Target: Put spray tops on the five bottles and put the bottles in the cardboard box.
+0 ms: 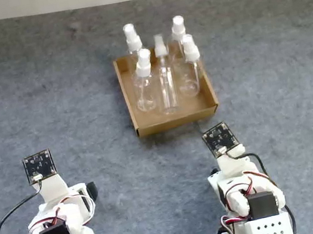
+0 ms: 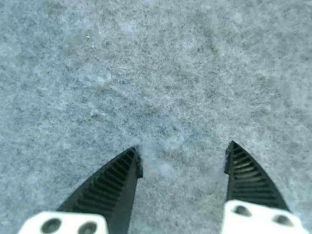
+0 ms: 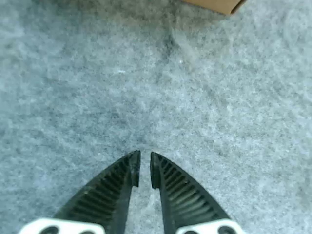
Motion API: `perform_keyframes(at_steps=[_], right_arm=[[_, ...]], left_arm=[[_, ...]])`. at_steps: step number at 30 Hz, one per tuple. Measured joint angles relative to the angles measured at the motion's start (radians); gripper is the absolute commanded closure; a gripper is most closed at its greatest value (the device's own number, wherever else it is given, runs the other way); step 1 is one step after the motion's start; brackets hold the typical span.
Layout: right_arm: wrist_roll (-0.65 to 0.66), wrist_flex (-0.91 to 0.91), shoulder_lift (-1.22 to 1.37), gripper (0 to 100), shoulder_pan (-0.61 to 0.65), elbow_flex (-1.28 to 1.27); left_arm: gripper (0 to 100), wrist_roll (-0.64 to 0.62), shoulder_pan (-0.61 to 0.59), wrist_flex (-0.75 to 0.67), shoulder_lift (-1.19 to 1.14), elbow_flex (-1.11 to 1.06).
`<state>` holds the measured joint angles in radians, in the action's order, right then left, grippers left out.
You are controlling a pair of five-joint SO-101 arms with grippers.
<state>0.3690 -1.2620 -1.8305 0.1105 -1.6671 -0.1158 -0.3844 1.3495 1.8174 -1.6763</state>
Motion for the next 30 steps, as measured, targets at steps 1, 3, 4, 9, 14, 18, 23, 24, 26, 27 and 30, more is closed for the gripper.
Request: perform_keyframes(at_steps=[1, 3, 4, 9, 14, 18, 23, 24, 26, 27, 30], right_arm=[[0.000, 0.000, 0.000, 99.3, 0.000, 0.000], [0.000, 0.000, 0.000, 99.3, 0.000, 0.000], [0.000, 0.000, 0.000, 99.3, 0.000, 0.000], [0.000, 0.000, 0.000, 99.3, 0.000, 0.000], [0.000, 0.000, 0.000, 99.3, 0.000, 0.000], [0.000, 0.000, 0.000, 99.3, 0.000, 0.000], [0.000, 0.000, 0.000, 99.3, 0.000, 0.000], [0.000, 0.000, 0.000, 99.3, 0.000, 0.000], [0.000, 0.000, 0.000, 99.3, 0.000, 0.000], [0.000, 0.000, 0.000, 99.3, 0.000, 0.000], [0.000, 0.000, 0.000, 99.3, 0.000, 0.000]], left_arm=[[78, 0.000, 0.000, 0.000, 0.000, 0.000], [78, 0.000, 0.000, 0.000, 0.000, 0.000], [78, -0.002, 0.015, 0.000, 0.000, 0.000], [78, 0.000, 0.270, 0.000, 0.000, 0.000], [78, 0.000, 0.373, 0.000, 0.000, 0.000], [78, 0.000, 0.353, 0.000, 0.000, 0.000], [78, 0.000, 0.345, 0.000, 0.000, 0.000], [78, 0.000, 0.345, 0.000, 0.000, 0.000], [78, 0.000, 0.341, 0.000, 0.000, 0.000], [78, 0.000, 0.339, 0.000, 0.000, 0.000], [78, 0.000, 0.339, 0.000, 0.000, 0.000]])
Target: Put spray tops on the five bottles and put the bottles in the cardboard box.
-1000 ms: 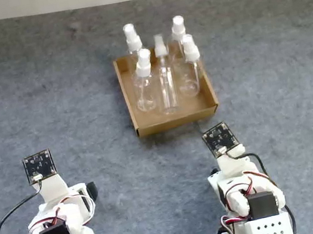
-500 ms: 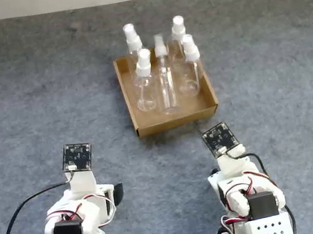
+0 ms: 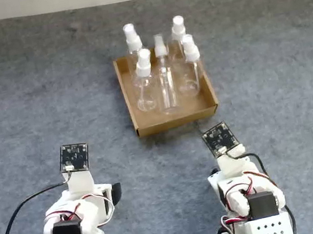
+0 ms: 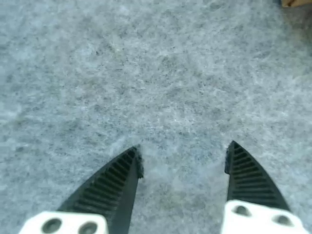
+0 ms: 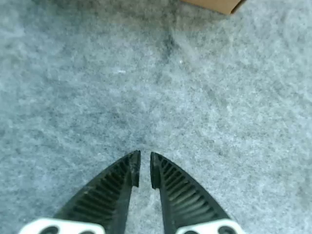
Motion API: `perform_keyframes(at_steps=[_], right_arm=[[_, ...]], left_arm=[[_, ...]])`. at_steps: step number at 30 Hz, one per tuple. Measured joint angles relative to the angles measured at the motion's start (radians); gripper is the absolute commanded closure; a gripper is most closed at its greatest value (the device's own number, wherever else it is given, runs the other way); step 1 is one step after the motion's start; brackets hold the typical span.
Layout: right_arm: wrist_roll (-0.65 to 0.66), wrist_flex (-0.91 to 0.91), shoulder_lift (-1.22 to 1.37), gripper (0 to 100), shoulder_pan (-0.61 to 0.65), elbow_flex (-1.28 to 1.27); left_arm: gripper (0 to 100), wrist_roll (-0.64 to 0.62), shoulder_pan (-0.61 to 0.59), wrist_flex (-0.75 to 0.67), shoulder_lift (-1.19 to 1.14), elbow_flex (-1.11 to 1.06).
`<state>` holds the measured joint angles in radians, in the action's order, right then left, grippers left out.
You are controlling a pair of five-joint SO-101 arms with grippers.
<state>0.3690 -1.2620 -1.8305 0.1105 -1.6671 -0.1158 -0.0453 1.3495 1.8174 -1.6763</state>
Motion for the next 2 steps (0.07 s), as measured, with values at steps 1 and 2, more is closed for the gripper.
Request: perform_keyframes(at_steps=[1, 2], right_arm=[[0.000, 0.000, 0.000, 99.3, 0.000, 0.000], [0.000, 0.000, 0.000, 99.3, 0.000, 0.000]], left_arm=[[78, 0.000, 0.002, 0.000, 0.000, 0.000], [78, 0.000, 0.002, 0.000, 0.000, 0.000]])
